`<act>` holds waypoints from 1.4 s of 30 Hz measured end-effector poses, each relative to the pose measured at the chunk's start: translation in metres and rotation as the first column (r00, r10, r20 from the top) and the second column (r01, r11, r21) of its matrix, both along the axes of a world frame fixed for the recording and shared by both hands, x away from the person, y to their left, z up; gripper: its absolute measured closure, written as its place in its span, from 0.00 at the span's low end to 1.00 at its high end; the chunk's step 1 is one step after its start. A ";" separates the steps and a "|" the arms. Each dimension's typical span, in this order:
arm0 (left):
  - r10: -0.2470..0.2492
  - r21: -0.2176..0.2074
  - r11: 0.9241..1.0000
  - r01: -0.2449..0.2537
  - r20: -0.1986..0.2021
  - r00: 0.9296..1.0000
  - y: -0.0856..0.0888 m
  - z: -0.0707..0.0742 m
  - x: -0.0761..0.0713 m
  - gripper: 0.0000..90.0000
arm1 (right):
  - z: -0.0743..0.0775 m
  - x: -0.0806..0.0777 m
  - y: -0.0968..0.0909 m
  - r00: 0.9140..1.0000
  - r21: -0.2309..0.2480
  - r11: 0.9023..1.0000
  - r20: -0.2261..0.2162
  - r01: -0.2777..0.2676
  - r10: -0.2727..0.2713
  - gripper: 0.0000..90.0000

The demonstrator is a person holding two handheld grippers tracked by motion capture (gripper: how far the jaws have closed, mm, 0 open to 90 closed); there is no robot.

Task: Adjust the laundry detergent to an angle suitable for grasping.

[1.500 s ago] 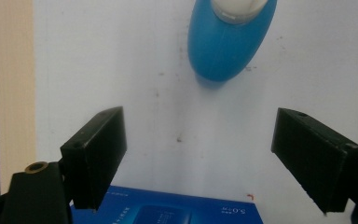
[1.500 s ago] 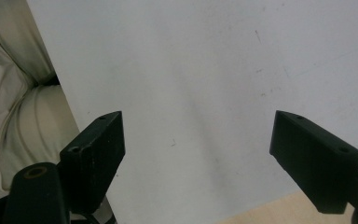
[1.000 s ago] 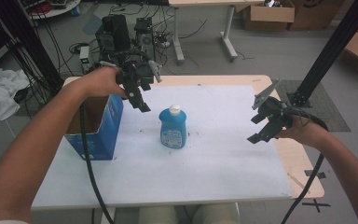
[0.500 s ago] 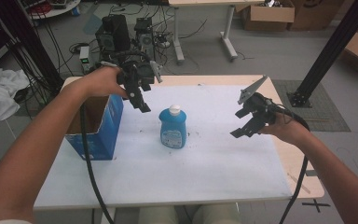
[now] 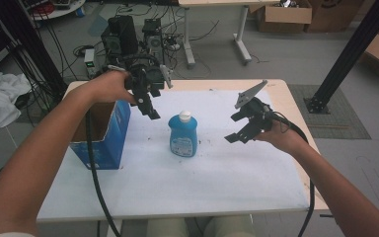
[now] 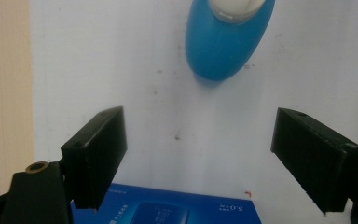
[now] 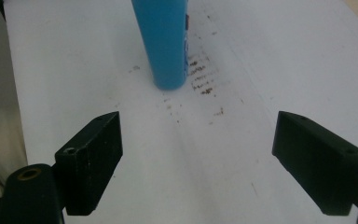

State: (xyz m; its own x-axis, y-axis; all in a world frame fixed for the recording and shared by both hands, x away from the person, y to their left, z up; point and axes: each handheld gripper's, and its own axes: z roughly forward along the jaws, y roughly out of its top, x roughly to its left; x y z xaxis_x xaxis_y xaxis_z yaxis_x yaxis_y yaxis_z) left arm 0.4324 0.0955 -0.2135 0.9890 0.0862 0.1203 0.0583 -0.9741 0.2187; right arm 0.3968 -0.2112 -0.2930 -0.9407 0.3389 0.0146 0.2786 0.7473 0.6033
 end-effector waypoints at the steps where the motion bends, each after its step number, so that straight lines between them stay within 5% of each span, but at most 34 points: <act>1: 0.000 0.000 1.000 0.000 0.000 1.000 0.000 0.000 0.000 0.21 | -0.001 0.000 0.003 1.000 0.008 1.000 0.006 -0.002 0.002 0.18; 17: 0.001 0.011 1.000 -0.001 -0.005 1.000 0.002 -0.003 0.002 0.21 | -0.024 0.011 0.060 0.999 0.137 0.990 0.000 -0.043 0.044 0.17; 30: 0.013 0.014 1.000 -0.013 -0.006 1.000 0.006 -0.003 0.003 0.21 | -0.039 0.015 0.096 0.998 0.201 0.979 0.044 -0.042 0.034 0.18; 42: 0.022 0.012 1.000 -0.022 -0.001 1.000 0.010 -0.003 0.004 0.22 | -0.047 0.015 0.108 0.997 0.243 0.968 0.068 -0.061 0.045 0.39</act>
